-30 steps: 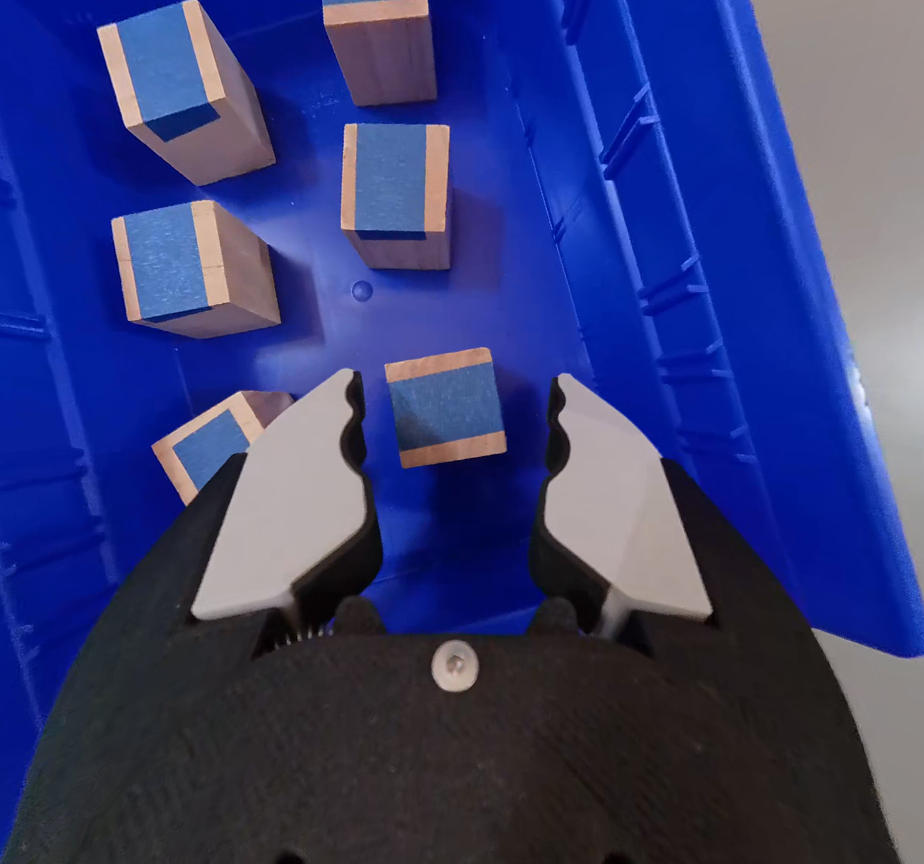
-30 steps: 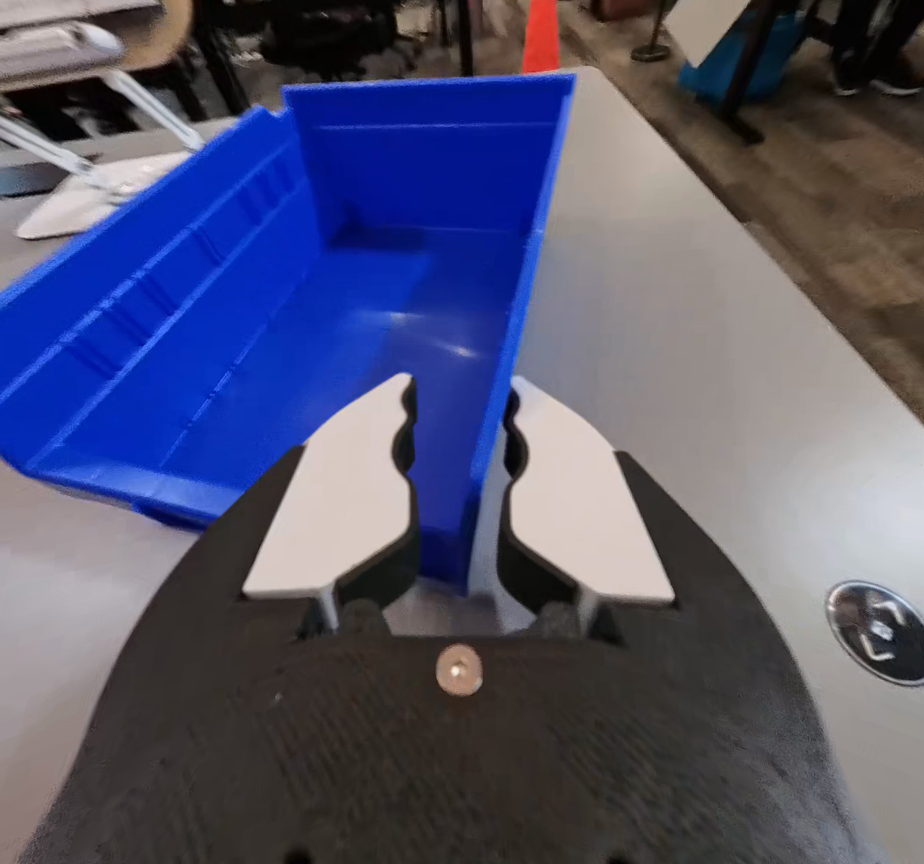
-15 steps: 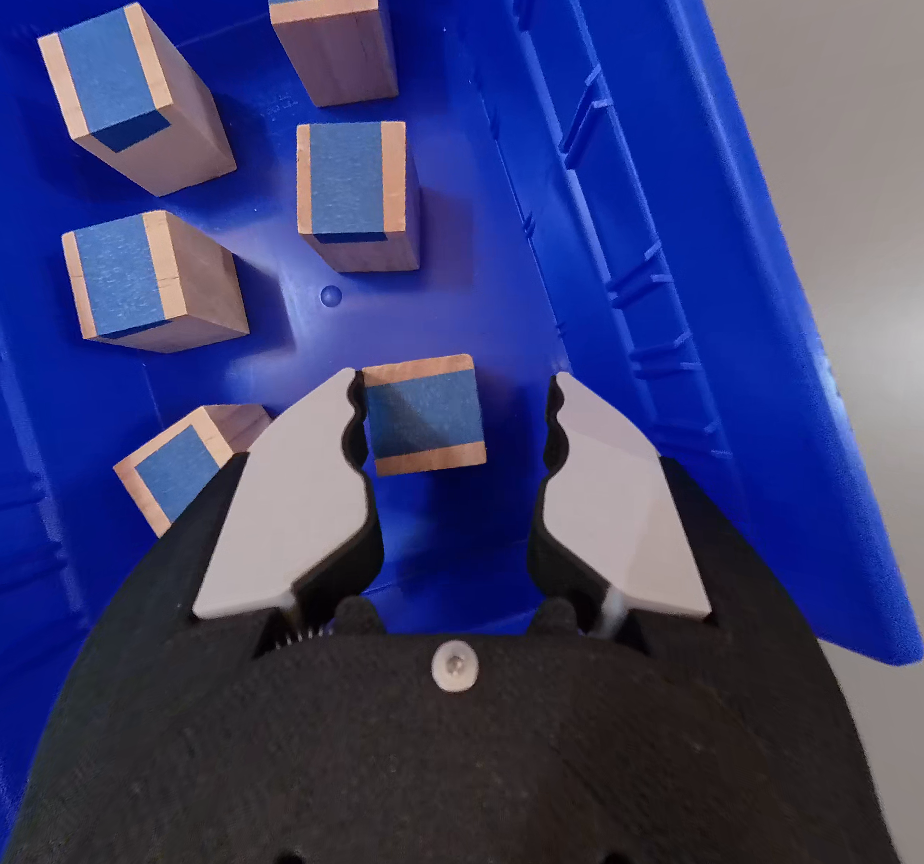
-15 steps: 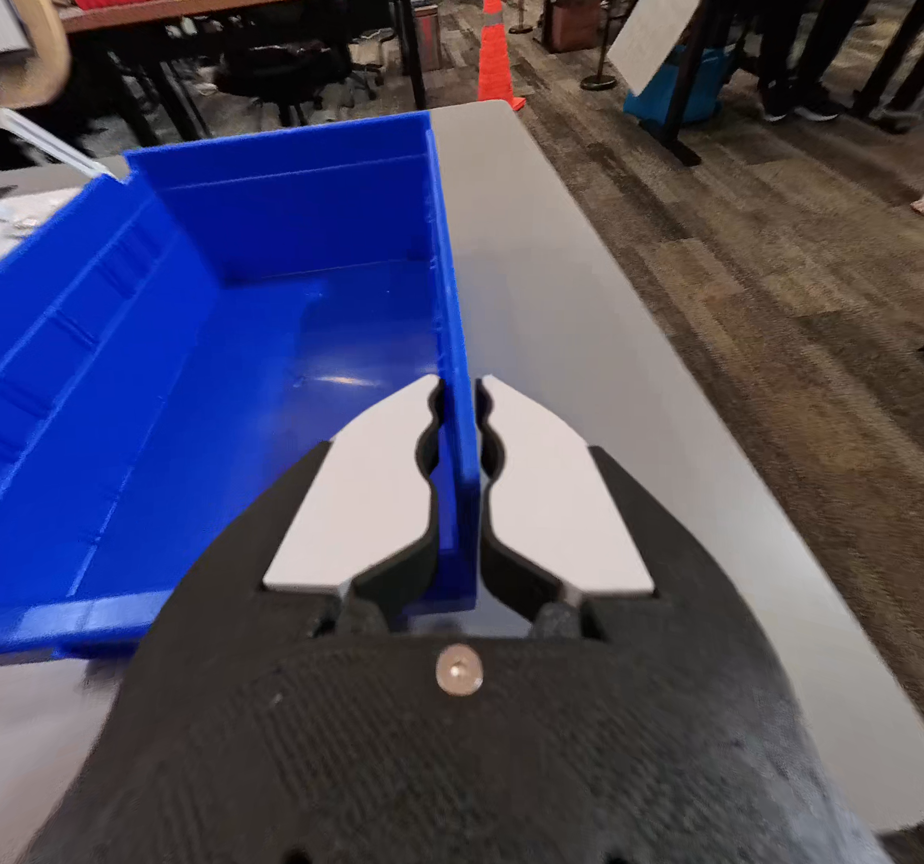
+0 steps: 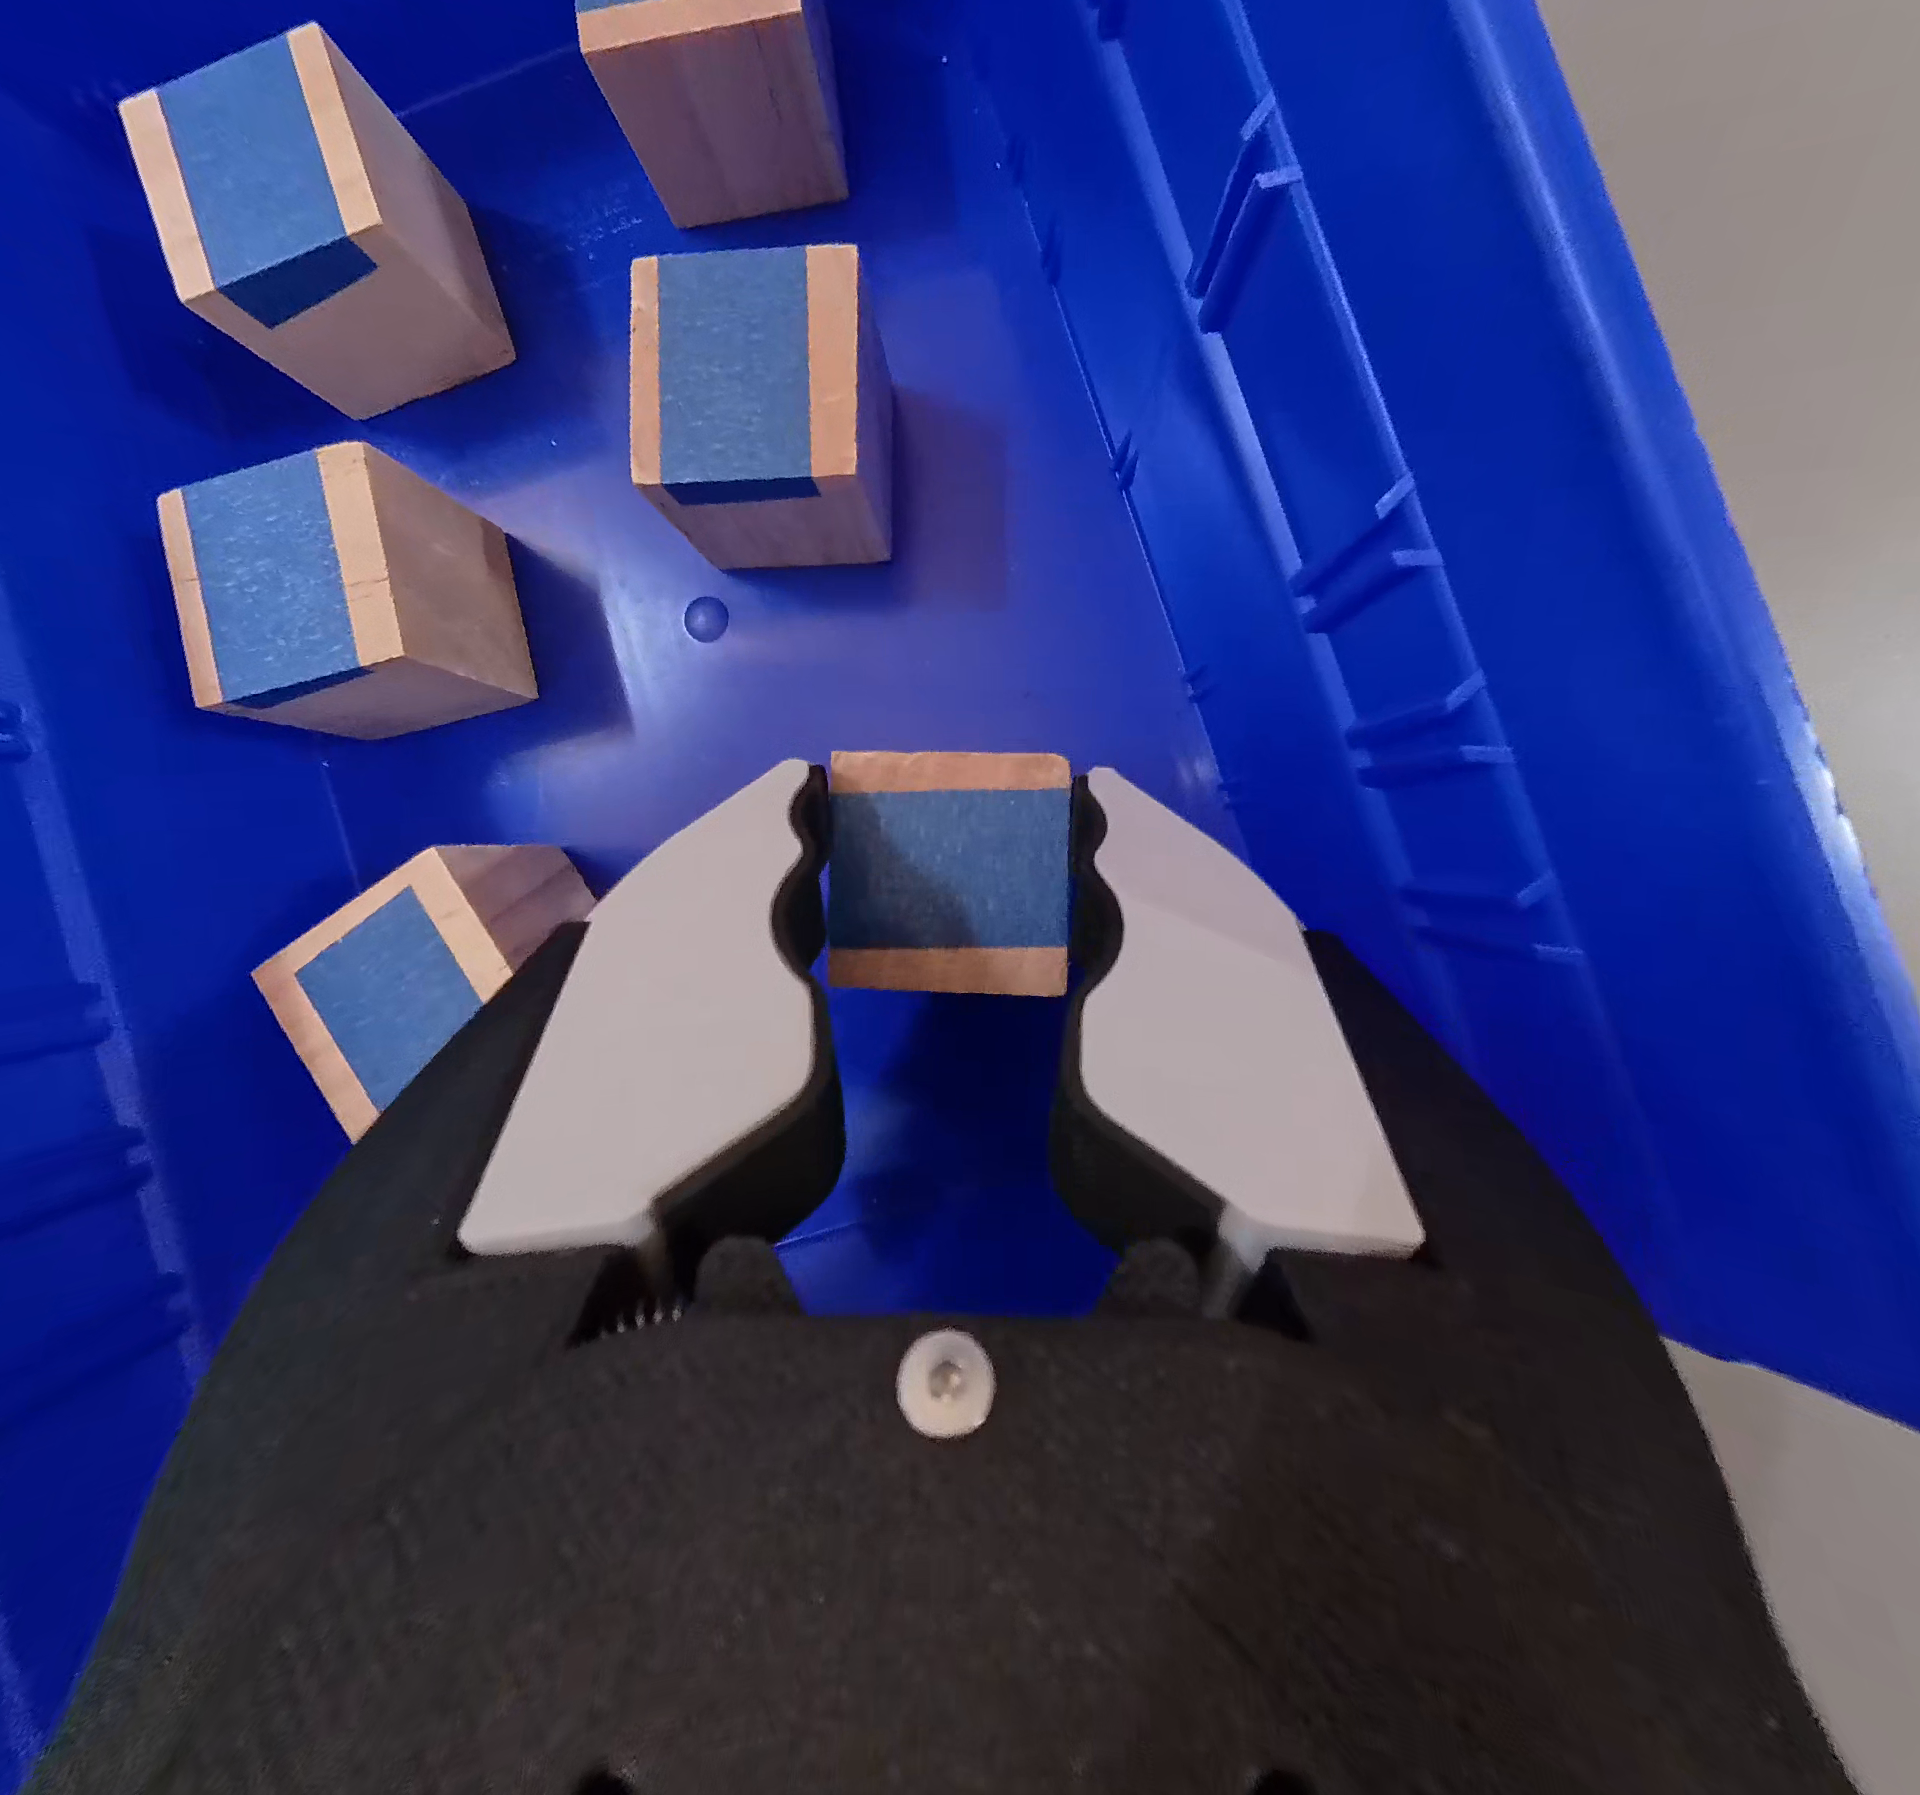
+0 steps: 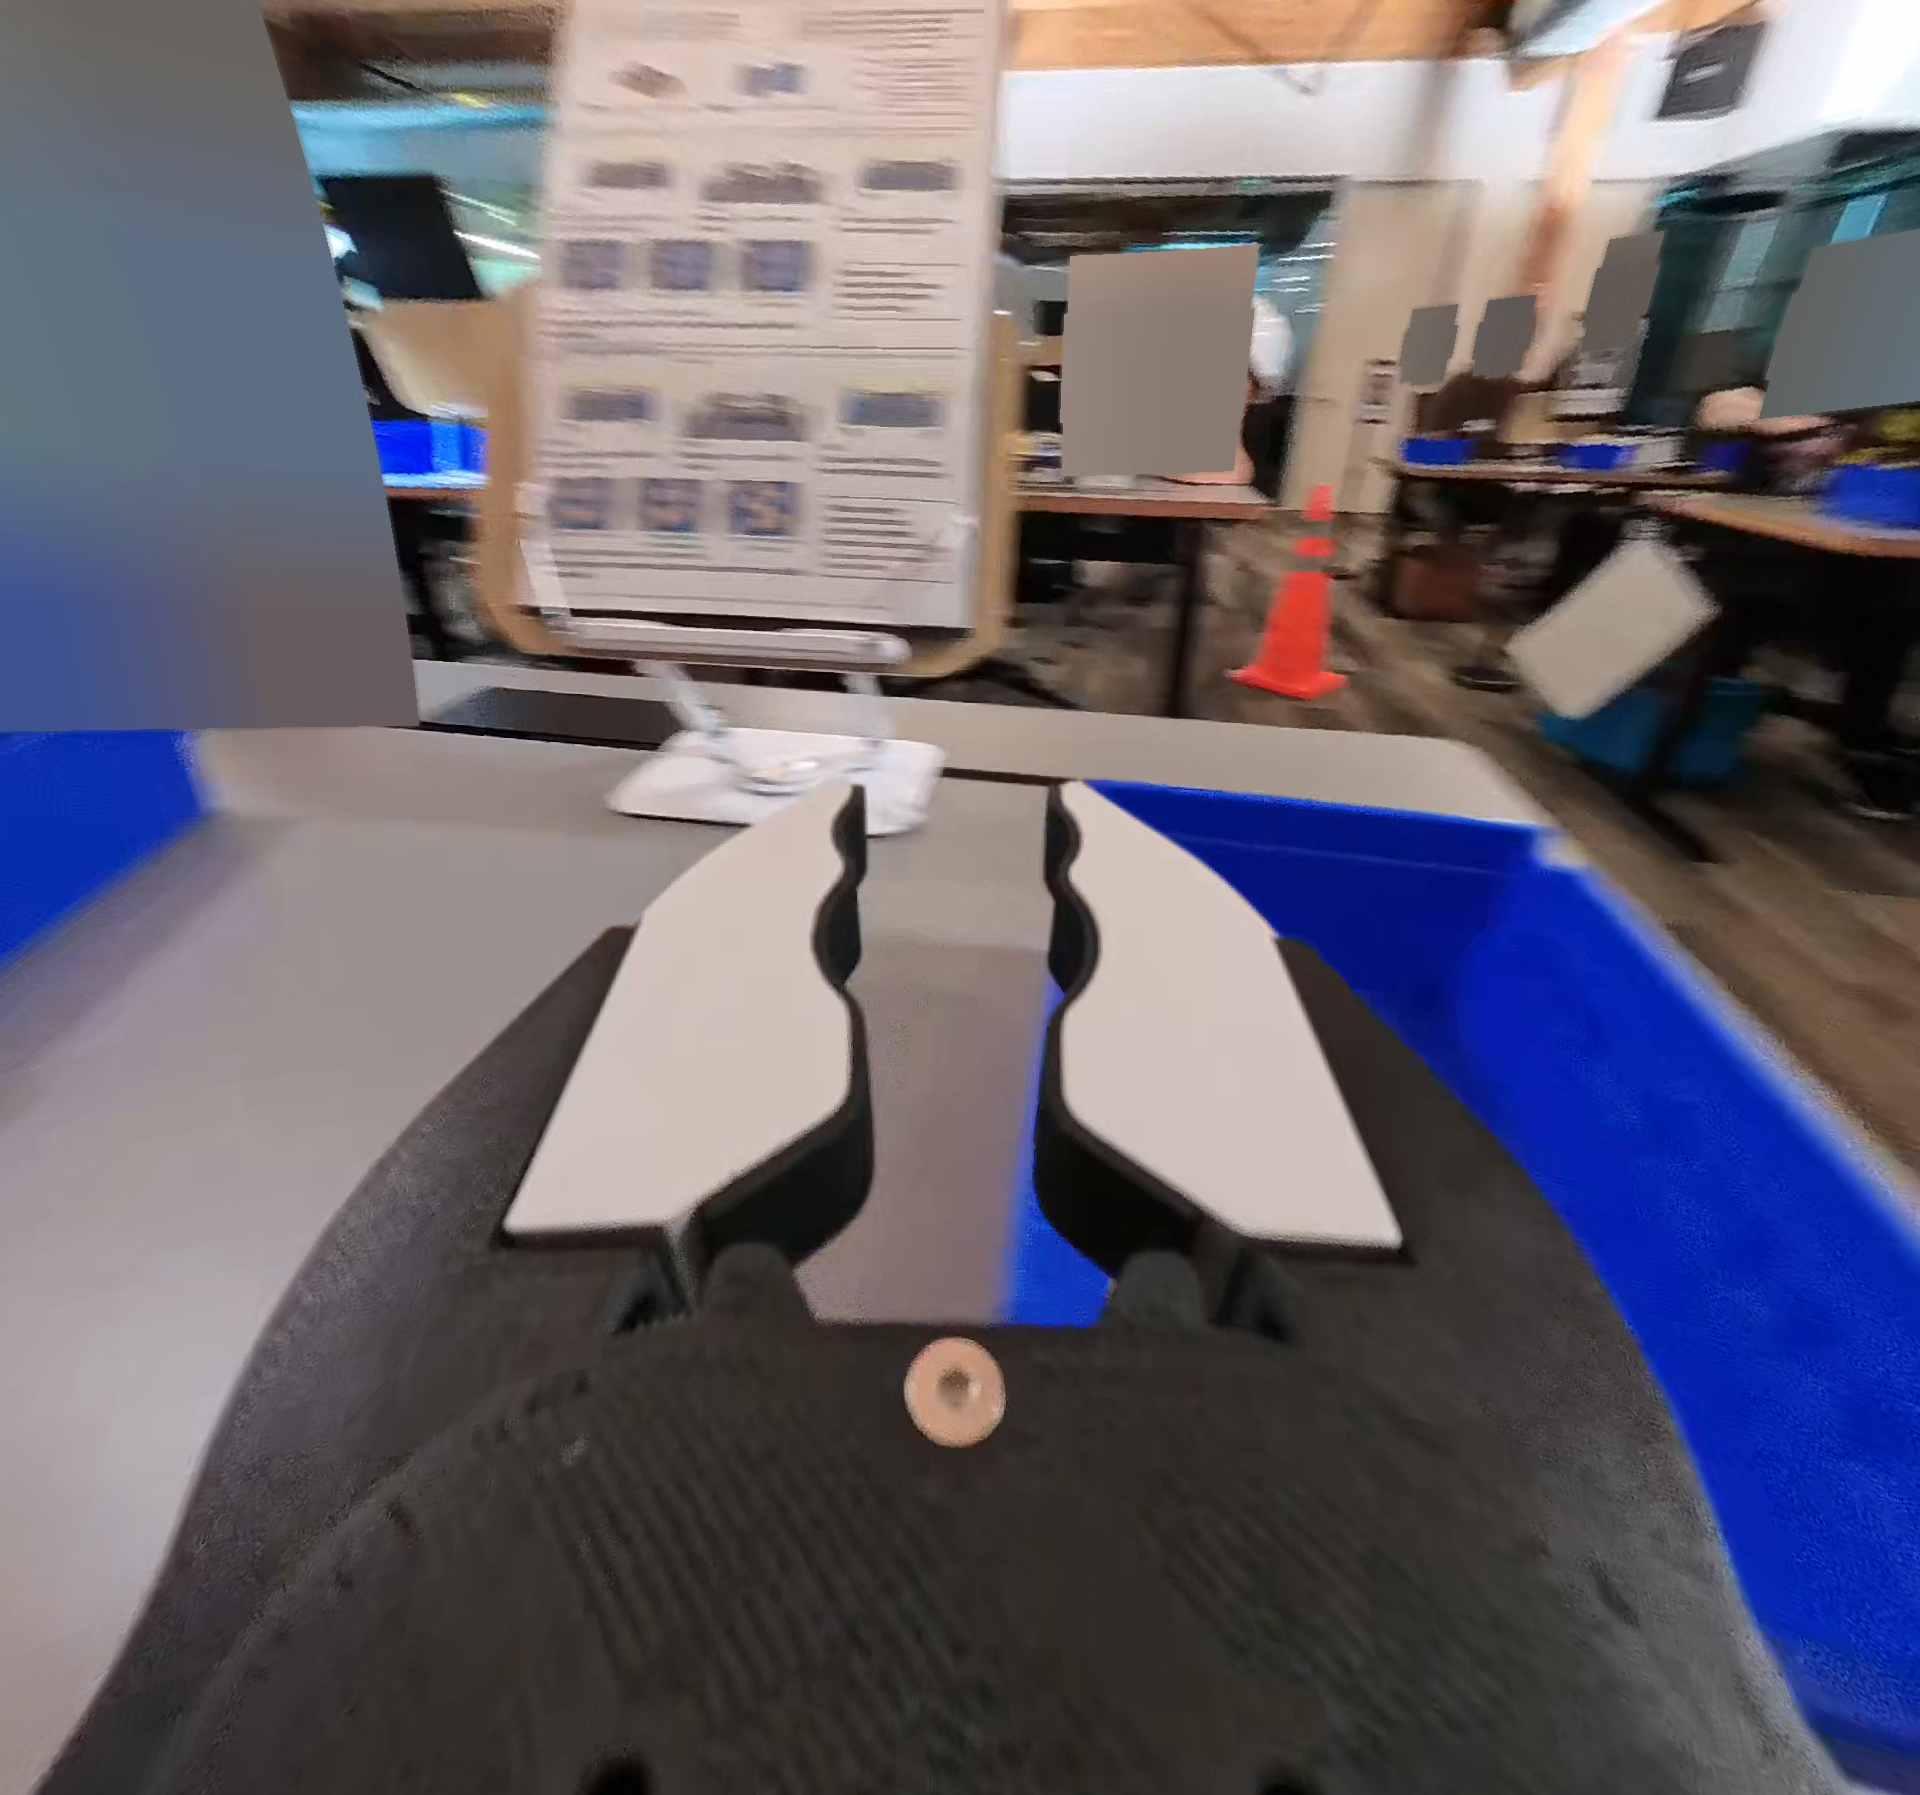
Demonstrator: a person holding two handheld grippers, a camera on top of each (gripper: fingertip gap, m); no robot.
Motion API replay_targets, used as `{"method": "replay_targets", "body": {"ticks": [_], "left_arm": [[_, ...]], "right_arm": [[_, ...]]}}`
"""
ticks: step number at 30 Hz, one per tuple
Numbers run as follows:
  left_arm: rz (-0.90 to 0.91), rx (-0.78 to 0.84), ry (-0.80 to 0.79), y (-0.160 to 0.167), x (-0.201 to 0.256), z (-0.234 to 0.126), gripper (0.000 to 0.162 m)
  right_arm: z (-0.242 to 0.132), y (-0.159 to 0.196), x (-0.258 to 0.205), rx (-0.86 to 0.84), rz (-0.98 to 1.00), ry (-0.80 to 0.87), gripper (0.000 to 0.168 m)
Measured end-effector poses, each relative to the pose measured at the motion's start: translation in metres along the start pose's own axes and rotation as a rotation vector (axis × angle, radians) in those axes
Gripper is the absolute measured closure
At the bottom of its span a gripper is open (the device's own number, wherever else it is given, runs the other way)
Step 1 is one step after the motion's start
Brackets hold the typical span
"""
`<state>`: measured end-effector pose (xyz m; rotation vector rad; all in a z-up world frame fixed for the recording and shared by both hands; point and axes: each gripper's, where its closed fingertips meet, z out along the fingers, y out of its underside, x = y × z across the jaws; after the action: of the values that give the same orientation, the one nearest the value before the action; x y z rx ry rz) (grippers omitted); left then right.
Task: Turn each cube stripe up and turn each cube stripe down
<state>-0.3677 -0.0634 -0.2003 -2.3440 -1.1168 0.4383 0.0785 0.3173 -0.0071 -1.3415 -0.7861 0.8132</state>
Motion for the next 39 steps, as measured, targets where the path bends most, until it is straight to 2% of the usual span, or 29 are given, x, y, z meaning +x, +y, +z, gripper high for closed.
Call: {"method": "replay_targets", "body": {"ticks": [2, 4, 8, 11, 15, 18, 20, 22, 25, 27, 30, 36, 39], "left_arm": [[-0.004, 0.020, -0.026, -0.005, -0.004, -0.004, 0.117], [-0.013, 0.107, -0.063, -0.021, -0.011, -0.017, 0.117], [-0.035, 0.439, -0.011, -0.074, 0.000, -0.070, 0.117], [-0.037, 0.702, 0.284, -0.108, 0.056, -0.127, 0.117], [-0.134, 0.828, 0.999, -0.114, 0.168, -0.198, 0.118], [-0.219, 0.745, 1.441, -0.092, 0.243, -0.224, 0.118], [-0.261, 0.622, 1.614, -0.070, 0.288, -0.222, 0.118], [-0.285, 0.501, 1.711, -0.047, 0.325, -0.215, 0.119], [-0.323, 0.387, 1.801, -0.030, 0.356, -0.219, 0.119], [-0.261, 0.381, 1.807, -0.024, 0.366, -0.224, 0.118], [-0.194, 0.381, 1.799, -0.015, 0.371, -0.226, 0.118], [-0.228, 0.332, 1.840, -0.006, 0.379, -0.228, 0.119], [-0.237, 0.326, 1.862, -0.003, 0.381, -0.231, 0.119]], "right_arm": [[0.002, 0.009, -0.043, -0.012, 0.111, -0.116, 0.138], [0.003, 0.022, -0.075, -0.067, 0.242, -0.213, 0.137], [0.006, 0.043, -0.107, -0.128, 0.367, -0.348, 0.130], [0.010, 0.052, -0.119, -0.132, 0.431, -0.417, 0.125], [0.008, 0.062, -0.148, -0.157, 0.547, -0.558, 0.115], [0.002, 0.061, -0.166, -0.160, 0.623, -0.668, 0.108], [-0.004, 0.055, -0.172, -0.139, 0.684, -0.731, 0.106], [-0.008, 0.052, -0.175, -0.131, 0.750, -0.771, 0.103], [-0.009, 0.057, -0.176, -0.149, 0.762, -0.752, 0.102], [-0.008, 0.056, -0.175, -0.147, 0.784, -0.750, 0.102], [-0.007, 0.052, -0.171, -0.135, 0.847, -0.753, 0.102], [-0.011, 0.046, -0.177, -0.125, 0.939, -0.808, 0.103], [-0.010, 0.043, -0.181, -0.108, 0.923, -0.802, 0.104]]}}
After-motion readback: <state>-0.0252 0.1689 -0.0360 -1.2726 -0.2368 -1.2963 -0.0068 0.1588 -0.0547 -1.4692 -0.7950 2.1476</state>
